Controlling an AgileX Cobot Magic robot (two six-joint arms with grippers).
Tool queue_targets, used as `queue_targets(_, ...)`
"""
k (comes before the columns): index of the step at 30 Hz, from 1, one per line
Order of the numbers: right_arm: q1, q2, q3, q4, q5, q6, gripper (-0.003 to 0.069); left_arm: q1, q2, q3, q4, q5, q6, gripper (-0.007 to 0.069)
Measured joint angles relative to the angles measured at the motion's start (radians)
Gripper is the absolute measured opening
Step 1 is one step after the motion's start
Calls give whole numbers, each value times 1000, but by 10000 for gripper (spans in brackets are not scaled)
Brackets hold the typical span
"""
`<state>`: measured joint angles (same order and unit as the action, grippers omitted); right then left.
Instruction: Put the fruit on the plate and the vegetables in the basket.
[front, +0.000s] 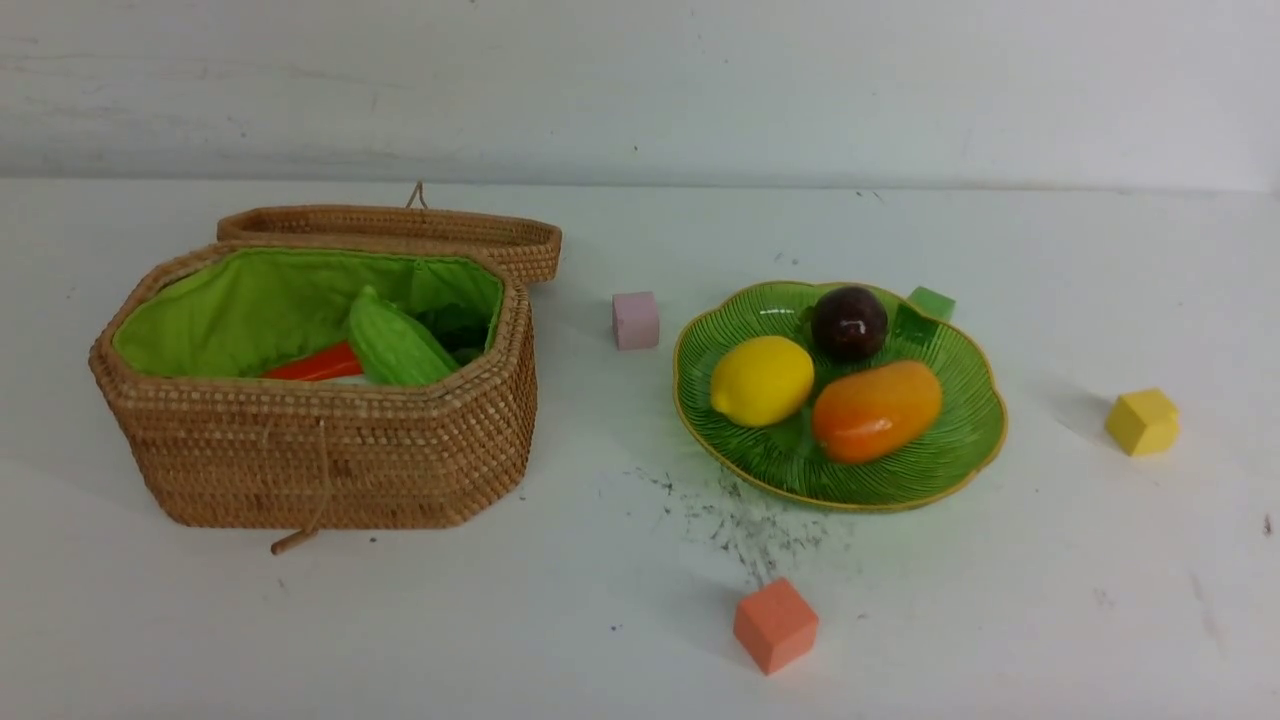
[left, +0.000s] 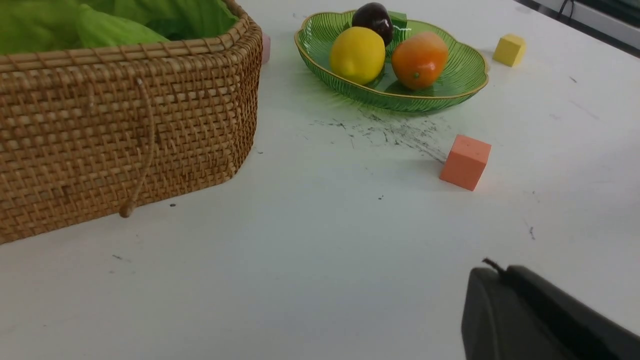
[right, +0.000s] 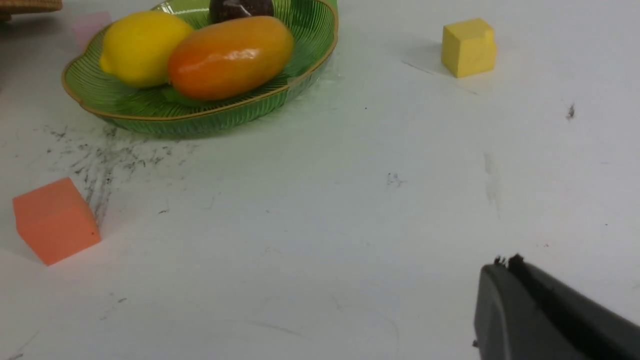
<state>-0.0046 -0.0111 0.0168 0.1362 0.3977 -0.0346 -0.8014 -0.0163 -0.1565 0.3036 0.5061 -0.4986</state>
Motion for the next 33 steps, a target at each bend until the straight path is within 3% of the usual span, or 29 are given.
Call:
queue_targets(10, 0, 0, 0, 0, -1, 0, -8, 19, 0, 21, 6, -26, 1, -2)
queue_targets(14, 0, 0, 0, 0, -1, 0, -5, 191, 0, 57, -70, -134, 64, -13)
queue_targets(18, 0, 0, 0, 0, -1, 0, -1, 463, 0, 130, -319, -352, 311, -13)
queue_targets(20, 0, 0, 0, 0, -1, 0, -1, 549, 0, 163, -407, -384, 385, -13)
queue_targets(25, 0, 0, 0, 0, -1, 0, 1, 633, 0, 183, -455, -244, 449, -13)
queue_targets(28, 0, 0, 0, 0, -1, 0, 3, 636, 0, 186, -440, -126, 415, -13)
queue_targets(33, 0, 0, 0, 0, -1, 0, 6, 636, 0, 186, -437, -132, 311, -13)
